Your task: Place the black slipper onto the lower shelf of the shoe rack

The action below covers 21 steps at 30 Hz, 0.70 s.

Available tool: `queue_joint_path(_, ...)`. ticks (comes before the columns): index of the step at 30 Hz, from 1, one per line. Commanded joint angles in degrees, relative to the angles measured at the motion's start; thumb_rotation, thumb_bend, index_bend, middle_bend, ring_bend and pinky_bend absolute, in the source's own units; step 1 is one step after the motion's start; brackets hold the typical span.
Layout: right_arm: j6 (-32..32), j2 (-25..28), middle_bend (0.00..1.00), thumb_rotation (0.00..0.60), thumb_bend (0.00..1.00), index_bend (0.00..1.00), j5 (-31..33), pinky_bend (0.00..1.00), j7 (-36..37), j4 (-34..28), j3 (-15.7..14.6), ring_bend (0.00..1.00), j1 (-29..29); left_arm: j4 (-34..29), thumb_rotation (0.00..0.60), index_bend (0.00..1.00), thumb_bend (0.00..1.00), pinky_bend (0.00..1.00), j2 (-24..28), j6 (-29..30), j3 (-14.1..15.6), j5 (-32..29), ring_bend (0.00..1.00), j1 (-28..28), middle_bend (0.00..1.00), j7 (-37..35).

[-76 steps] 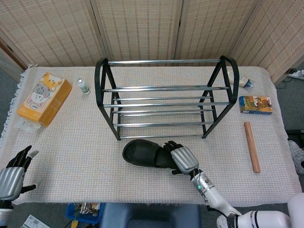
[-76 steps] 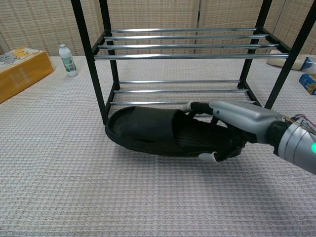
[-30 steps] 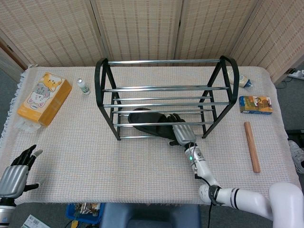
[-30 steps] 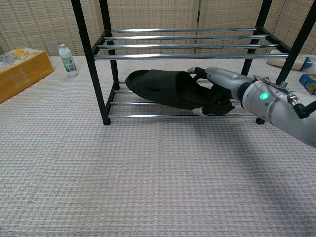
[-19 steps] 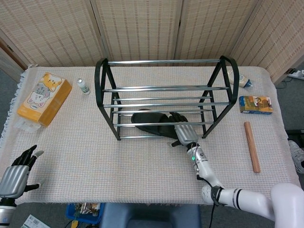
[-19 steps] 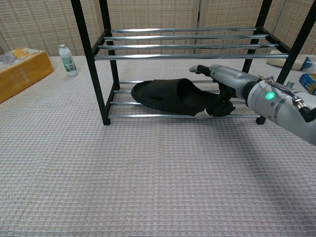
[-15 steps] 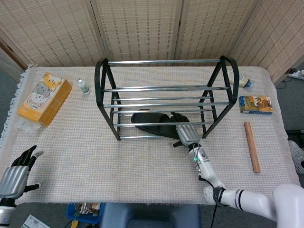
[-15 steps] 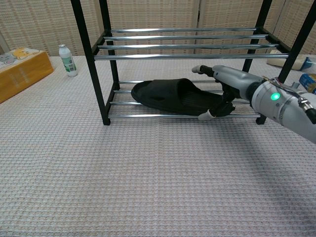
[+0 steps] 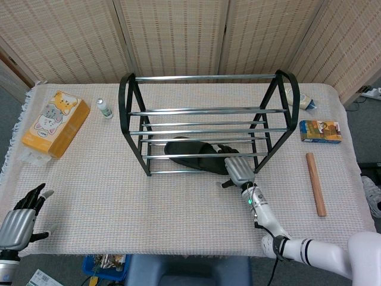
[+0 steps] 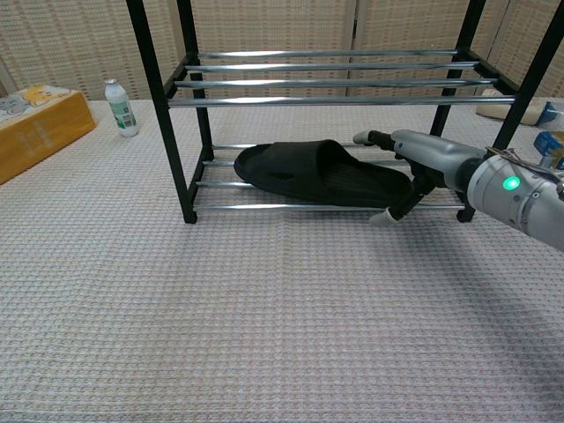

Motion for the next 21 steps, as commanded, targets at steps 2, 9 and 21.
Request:
queue_joint_path(2,-0.1,0.3,0.0,0.6,0.21,0.0,-2.7,0.07,4.3,0.6,-0.3,0.0,-1.1,0.0,0.6,0.18,0.22,0.23,0.0,-0.1,0.0,-0.1,0.1,0.0,0.06,0.0)
queue_joint_path(9,0.2,-0.7,0.0,0.6,0.3,0.0,-6.9,0.12,10.0,3.7,-1.0,0.0,-2.3,-0.1,0.6,0.18,0.22,0.23,-0.1,-0.3,0.1,0.0,0.1,-0.1,0.06,0.1)
queue_joint_path(21,-0.8,-1.5,0.01,0.6,0.32,0.0,-10.7,0.14,16.1,6.2,-1.8,0.0,-3.3,-0.5,0.6,0.18,0.22,0.23,0.2,-0.6,0.2,-0.2,0.1,-0.1,0.06,0.6)
